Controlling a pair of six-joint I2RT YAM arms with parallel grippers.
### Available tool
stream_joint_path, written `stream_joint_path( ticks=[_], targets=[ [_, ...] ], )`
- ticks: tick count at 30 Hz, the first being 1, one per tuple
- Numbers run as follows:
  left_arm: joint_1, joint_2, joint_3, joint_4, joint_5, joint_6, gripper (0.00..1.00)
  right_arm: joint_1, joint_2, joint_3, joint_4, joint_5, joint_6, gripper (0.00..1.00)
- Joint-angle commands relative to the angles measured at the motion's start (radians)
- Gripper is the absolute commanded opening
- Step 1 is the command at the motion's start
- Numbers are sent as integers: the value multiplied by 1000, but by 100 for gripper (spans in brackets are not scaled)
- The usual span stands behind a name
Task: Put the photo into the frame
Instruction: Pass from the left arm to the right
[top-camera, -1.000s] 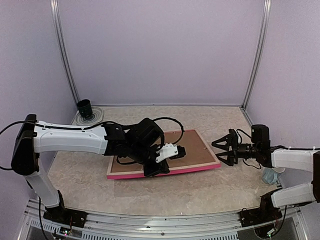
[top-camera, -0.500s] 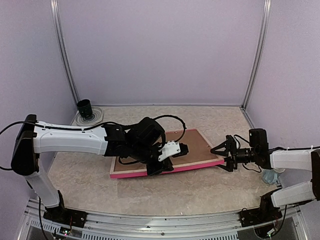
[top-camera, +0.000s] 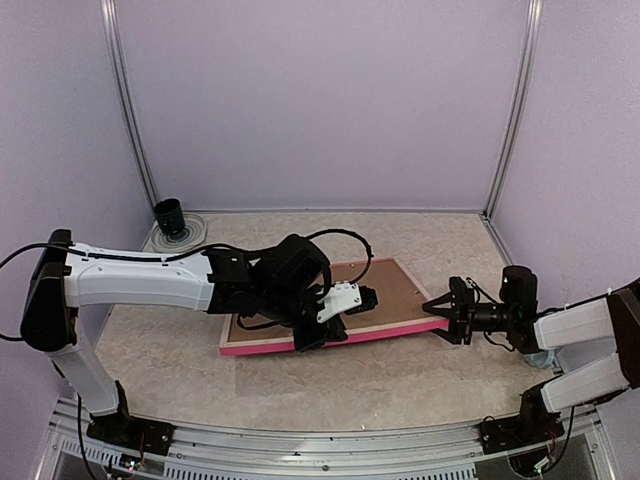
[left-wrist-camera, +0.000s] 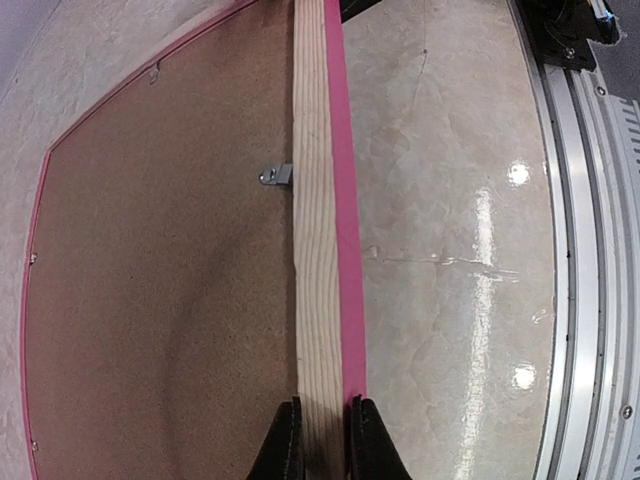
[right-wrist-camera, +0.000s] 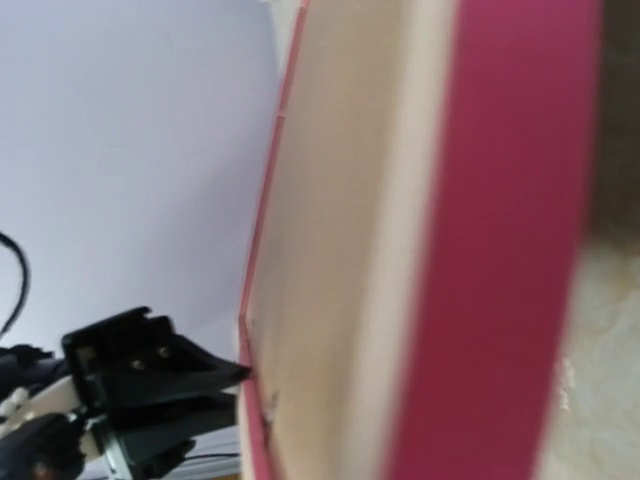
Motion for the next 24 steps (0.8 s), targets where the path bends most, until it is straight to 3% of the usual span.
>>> stream_joint_path(
  ticks=[1,9,11,15,18,21,24],
  targets=[
    [-12,-61,17,106,-19,29,0,7,-9,-22,134,-31,96,48],
    [-17,-67,10,109,-51,31,0,12,-36,-54,216,-21,191,18],
    [-21,-73,3,114,-63,32,5,14,-61,-57,201,-7,201,10],
    [-34,-94,-22,141,-106,34,27,20,-123,-70,162,31,229,3],
    [-49,-113,-47,159,-162,36,60,23,-172,-79,151,59,261,1],
    [-85,-139,-79,182,-266,53,82,27,-219,-74,105,86,268,1],
    [-136,-165,-121,209,-398,89,91,33,-248,-70,84,98,281,1]
  ],
)
